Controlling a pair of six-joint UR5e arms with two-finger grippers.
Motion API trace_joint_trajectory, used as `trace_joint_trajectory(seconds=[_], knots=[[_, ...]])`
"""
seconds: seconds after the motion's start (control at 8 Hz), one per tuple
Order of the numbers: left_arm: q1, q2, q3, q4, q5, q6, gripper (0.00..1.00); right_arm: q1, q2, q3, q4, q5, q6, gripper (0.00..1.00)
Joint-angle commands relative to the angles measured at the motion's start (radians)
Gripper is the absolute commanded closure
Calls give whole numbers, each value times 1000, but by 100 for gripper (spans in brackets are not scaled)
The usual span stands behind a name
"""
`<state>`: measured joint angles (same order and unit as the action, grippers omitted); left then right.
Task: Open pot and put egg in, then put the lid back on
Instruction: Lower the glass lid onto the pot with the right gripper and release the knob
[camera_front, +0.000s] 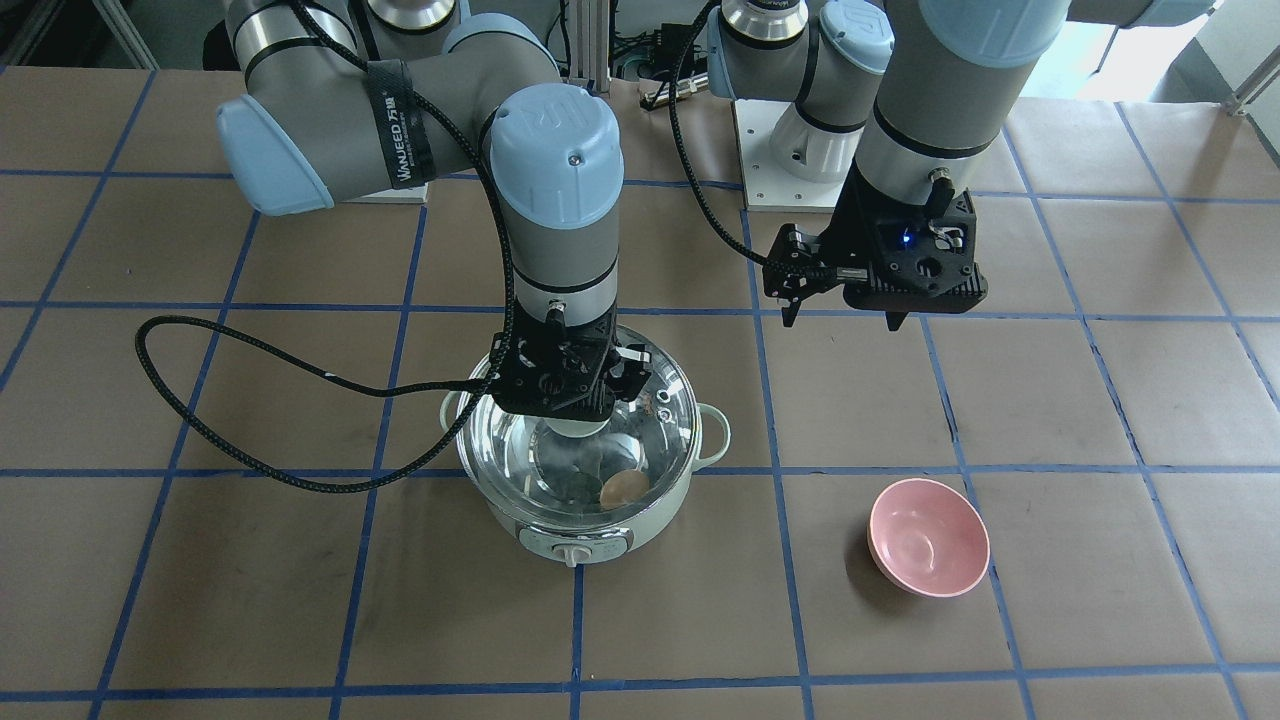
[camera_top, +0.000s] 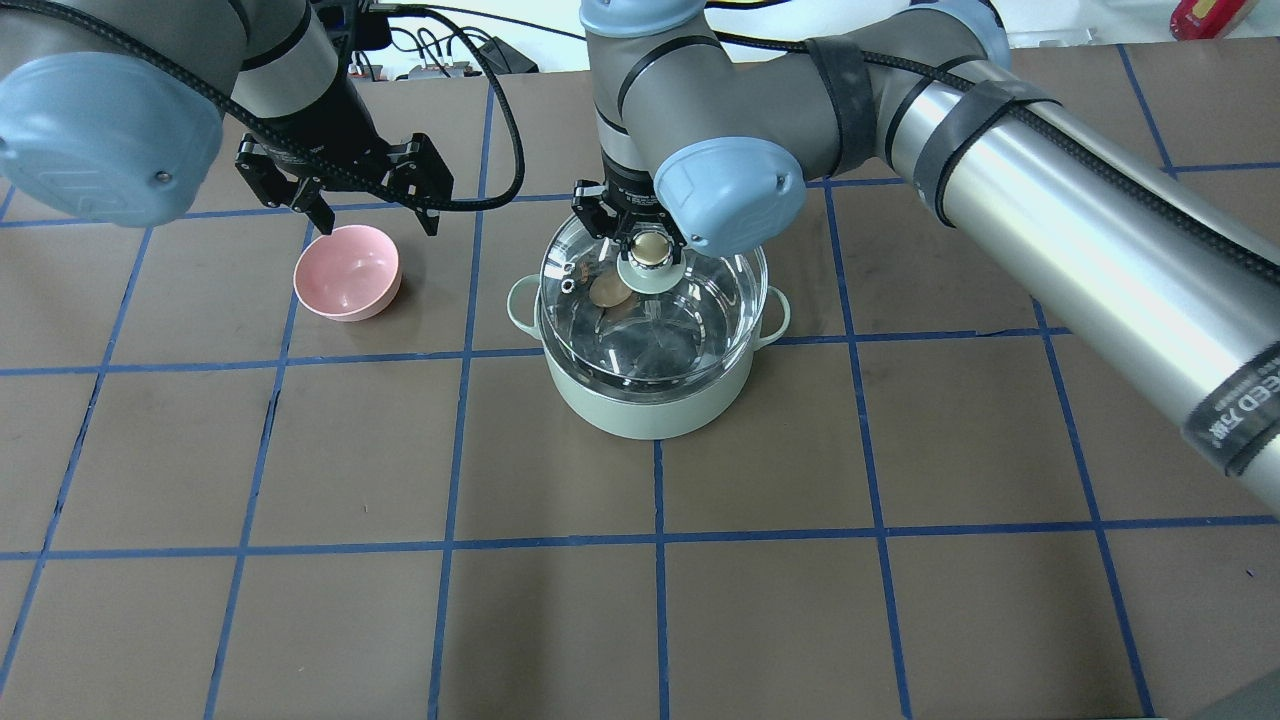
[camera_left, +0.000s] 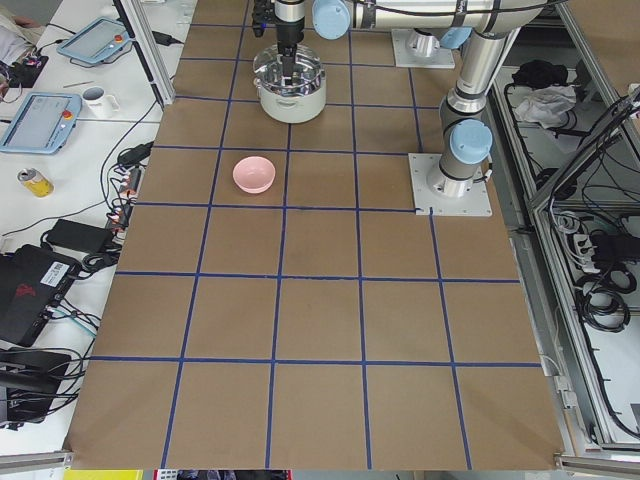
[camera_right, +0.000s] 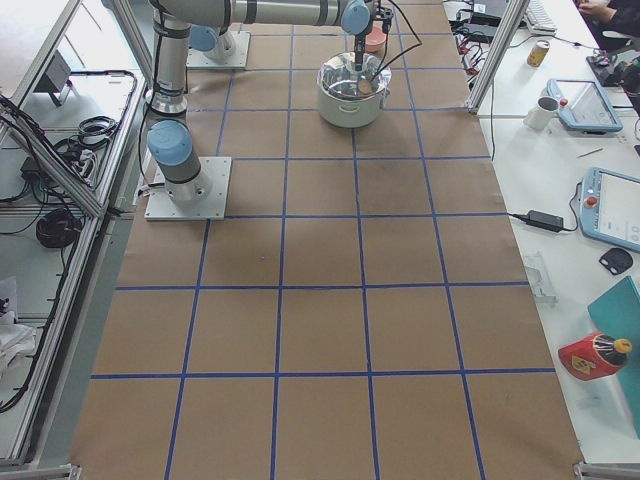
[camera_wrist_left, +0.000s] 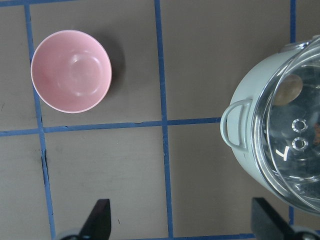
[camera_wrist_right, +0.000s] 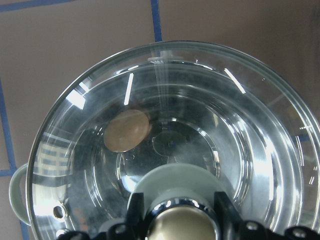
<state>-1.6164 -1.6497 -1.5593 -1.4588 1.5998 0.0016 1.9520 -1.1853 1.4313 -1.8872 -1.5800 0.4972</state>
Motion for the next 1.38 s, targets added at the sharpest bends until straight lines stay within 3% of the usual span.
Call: trace_joint_trajectory(seconds=[0.0, 1.25], knots=[[4, -2, -1, 0, -3, 6, 0, 5, 6, 15, -7, 0, -5, 71], [3, -10, -1, 0, -9, 8, 0, 7, 18, 17, -20, 12, -8, 71]])
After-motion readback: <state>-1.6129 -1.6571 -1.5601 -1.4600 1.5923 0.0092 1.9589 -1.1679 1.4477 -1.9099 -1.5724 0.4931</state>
